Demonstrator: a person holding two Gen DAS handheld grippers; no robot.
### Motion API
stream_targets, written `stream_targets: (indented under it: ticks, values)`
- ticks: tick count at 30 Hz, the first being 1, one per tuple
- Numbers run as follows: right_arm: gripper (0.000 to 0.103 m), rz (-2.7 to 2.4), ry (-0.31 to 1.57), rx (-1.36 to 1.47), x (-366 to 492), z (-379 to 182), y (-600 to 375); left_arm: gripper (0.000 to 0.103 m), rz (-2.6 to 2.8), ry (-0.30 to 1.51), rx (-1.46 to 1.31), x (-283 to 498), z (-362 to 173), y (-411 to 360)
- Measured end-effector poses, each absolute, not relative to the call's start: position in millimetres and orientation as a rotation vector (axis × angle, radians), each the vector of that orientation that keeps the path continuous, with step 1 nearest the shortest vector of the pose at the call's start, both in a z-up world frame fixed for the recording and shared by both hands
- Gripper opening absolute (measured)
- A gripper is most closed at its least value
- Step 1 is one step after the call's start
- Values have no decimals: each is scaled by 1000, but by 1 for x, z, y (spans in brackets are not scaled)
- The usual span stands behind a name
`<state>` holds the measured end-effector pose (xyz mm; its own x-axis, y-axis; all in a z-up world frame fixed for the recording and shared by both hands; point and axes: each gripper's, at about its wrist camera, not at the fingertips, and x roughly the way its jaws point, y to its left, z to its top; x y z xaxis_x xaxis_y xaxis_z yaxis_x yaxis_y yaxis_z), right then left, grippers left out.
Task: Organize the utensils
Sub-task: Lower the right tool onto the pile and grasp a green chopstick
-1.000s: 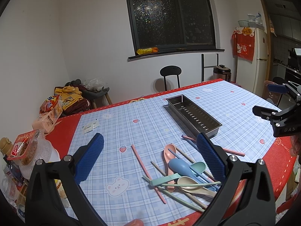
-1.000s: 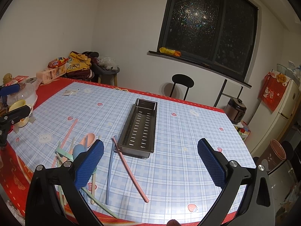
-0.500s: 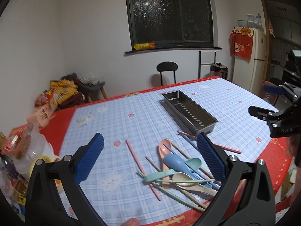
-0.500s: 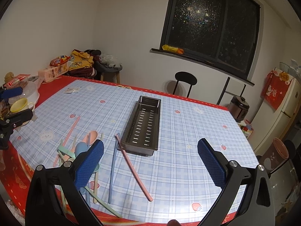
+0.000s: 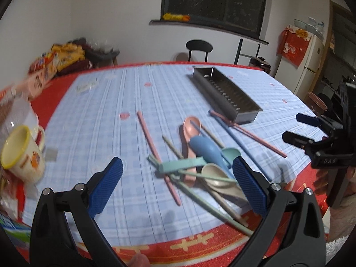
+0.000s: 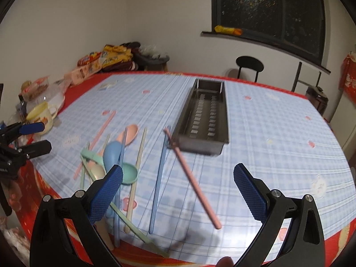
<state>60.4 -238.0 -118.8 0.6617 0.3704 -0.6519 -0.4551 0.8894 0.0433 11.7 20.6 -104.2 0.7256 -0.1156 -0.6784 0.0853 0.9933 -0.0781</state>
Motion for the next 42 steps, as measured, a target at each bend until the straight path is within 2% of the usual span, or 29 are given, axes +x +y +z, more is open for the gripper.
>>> stream_targets:
  ticks: [12, 15, 17, 19, 20, 21, 24, 26, 29, 39, 42]
  values:
    - [97, 679, 788, -153, 55, -153, -220, 97, -115, 842, -117, 6, -139, 31]
    - [83, 754, 799, -186, 53, -157, -212, 97, -118, 858, -128, 6, -143, 29]
    - [67, 773, 813, -223, 51, -160, -204, 96, -120, 860, -115, 6, -146, 26]
    - [57, 810, 828, -244, 49, -165, -198, 94, -123, 861, -107, 7, -147, 23]
    - [49, 828, 833, -247, 48, -166, -196, 88, -128, 862, -107, 7, -148, 22]
    - [45, 848, 837, -253, 46, -167, -193, 80, -132, 865, -108, 7, -148, 22]
    - [38, 866, 828, -289, 43, -169, -189, 72, -140, 878, -118, 9, -152, 22]
    - [27, 890, 832, -288, 42, -169, -188, 67, -150, 884, -122, 9, -153, 21]
    - [20, 908, 832, -296, 42, -171, -187, 64, -162, 887, -125, 10, -155, 18]
    - [7, 952, 813, -296, 37, -173, -188, 63, -189, 920, -137, 14, -164, 11]
    - [6, 954, 800, -269, 38, -172, -192, 63, -192, 935, -139, 15, -168, 9]
